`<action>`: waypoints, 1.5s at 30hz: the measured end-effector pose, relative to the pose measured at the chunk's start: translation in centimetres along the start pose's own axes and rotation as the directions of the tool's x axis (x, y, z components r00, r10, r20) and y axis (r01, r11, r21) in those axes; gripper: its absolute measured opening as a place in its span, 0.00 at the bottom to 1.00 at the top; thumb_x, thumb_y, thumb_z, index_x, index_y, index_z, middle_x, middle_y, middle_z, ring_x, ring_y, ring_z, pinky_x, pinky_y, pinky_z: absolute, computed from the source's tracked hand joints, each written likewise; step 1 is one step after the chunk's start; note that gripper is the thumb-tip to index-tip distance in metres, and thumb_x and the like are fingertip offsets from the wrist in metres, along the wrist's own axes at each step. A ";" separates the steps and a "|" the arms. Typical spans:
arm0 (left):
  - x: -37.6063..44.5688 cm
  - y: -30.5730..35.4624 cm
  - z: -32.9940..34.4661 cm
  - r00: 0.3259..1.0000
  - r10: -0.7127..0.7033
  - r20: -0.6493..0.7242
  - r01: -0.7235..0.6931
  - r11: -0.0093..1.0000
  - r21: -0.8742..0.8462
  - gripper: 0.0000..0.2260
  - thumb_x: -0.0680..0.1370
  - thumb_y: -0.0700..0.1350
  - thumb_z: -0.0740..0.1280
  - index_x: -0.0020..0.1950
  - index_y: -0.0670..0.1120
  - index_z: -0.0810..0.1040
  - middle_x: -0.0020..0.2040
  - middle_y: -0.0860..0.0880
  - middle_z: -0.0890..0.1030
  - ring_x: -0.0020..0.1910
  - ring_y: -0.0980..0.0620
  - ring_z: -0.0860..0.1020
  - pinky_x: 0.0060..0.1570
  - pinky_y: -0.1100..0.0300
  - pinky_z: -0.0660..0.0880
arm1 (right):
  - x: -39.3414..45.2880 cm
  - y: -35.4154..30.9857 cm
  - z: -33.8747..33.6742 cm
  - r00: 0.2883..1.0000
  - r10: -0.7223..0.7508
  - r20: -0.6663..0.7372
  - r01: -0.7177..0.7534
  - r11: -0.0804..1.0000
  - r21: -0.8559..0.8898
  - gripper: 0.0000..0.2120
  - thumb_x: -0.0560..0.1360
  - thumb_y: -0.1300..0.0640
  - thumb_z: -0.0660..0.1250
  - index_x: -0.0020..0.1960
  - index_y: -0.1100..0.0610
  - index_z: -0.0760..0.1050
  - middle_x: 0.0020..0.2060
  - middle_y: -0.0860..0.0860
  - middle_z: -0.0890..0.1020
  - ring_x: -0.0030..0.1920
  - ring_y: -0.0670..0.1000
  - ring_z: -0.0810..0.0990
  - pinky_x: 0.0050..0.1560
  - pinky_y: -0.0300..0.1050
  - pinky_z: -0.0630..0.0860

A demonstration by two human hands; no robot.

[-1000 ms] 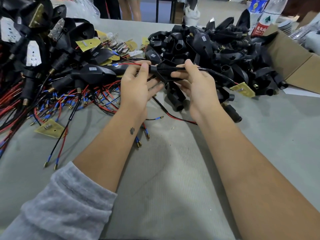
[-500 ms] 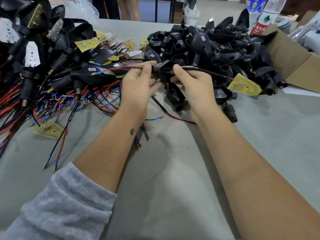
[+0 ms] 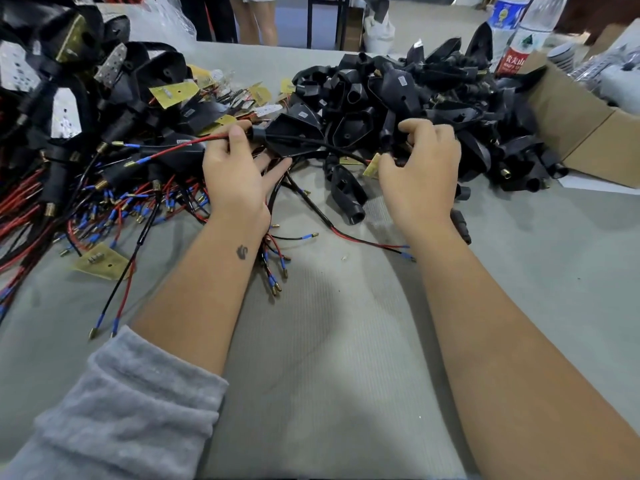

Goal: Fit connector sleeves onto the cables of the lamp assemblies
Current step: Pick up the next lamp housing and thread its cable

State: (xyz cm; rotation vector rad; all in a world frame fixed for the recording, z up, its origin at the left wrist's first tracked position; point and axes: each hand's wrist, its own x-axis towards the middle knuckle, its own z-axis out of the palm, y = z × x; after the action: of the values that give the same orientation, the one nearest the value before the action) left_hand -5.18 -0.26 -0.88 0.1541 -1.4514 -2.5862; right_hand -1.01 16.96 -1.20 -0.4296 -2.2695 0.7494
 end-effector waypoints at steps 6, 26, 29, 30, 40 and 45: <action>0.1 0.0 -0.1 0.999 -0.013 -0.038 0.013 1.000 -0.018 0.11 0.85 0.45 0.53 0.53 0.44 0.74 0.50 0.47 0.77 0.52 0.45 0.83 0.44 0.52 0.82 | -0.1 0.9 0.2 0.990 -0.011 0.141 0.046 0.968 -0.245 0.17 0.76 0.56 0.64 0.64 0.50 0.77 0.59 0.53 0.74 0.62 0.57 0.66 0.61 0.48 0.65; 0.1 0.3 -0.1 0.999 -0.026 -0.030 0.024 0.998 -0.061 0.04 0.84 0.47 0.56 0.53 0.47 0.67 0.56 0.45 0.75 0.51 0.44 0.84 0.48 0.47 0.82 | -0.2 -0.8 -0.2 0.962 0.134 0.237 -0.264 0.680 0.684 0.10 0.75 0.65 0.63 0.46 0.55 0.82 0.41 0.51 0.82 0.41 0.50 0.81 0.47 0.47 0.81; 0.1 0.3 -0.2 0.999 -0.048 -0.018 0.046 0.996 -0.082 0.05 0.85 0.47 0.55 0.54 0.47 0.67 0.60 0.44 0.78 0.52 0.44 0.83 0.50 0.47 0.82 | 0.1 -1.0 -0.5 0.910 0.212 0.356 -0.412 0.375 0.831 0.09 0.73 0.67 0.64 0.41 0.62 0.83 0.36 0.55 0.82 0.39 0.52 0.80 0.47 0.43 0.80; 0.1 0.2 -0.2 0.998 -0.059 -0.013 0.057 0.994 -0.089 0.05 0.85 0.47 0.55 0.54 0.48 0.67 0.60 0.44 0.79 0.52 0.44 0.83 0.50 0.47 0.81 | 0.1 -0.8 -0.4 0.912 0.214 0.349 -0.408 0.415 0.813 0.09 0.74 0.67 0.64 0.41 0.62 0.83 0.37 0.55 0.83 0.40 0.51 0.81 0.50 0.44 0.80; 0.1 0.2 -0.4 0.997 -0.058 0.054 0.060 0.997 -0.048 0.09 0.84 0.51 0.58 0.48 0.48 0.70 0.51 0.45 0.85 0.49 0.46 0.85 0.47 0.48 0.82 | 0.0 -0.4 -0.2 0.853 0.196 0.484 -0.519 0.417 0.746 0.05 0.73 0.69 0.70 0.48 0.63 0.80 0.39 0.54 0.85 0.41 0.50 0.85 0.52 0.43 0.81; 0.2 0.3 -0.5 0.998 -0.048 0.045 0.050 0.997 -0.057 0.09 0.83 0.49 0.59 0.46 0.47 0.69 0.43 0.47 0.81 0.49 0.45 0.84 0.48 0.43 0.81 | 0.0 -0.2 -0.6 0.843 0.196 0.501 -0.532 0.437 0.725 0.05 0.73 0.70 0.70 0.46 0.61 0.80 0.40 0.56 0.82 0.40 0.52 0.83 0.43 0.40 0.80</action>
State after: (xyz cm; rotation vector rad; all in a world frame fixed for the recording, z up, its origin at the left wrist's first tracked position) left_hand -5.23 -0.83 -0.92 0.1277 -1.4016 -2.6843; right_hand -0.62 17.03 -0.69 -0.3170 -1.7527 2.2025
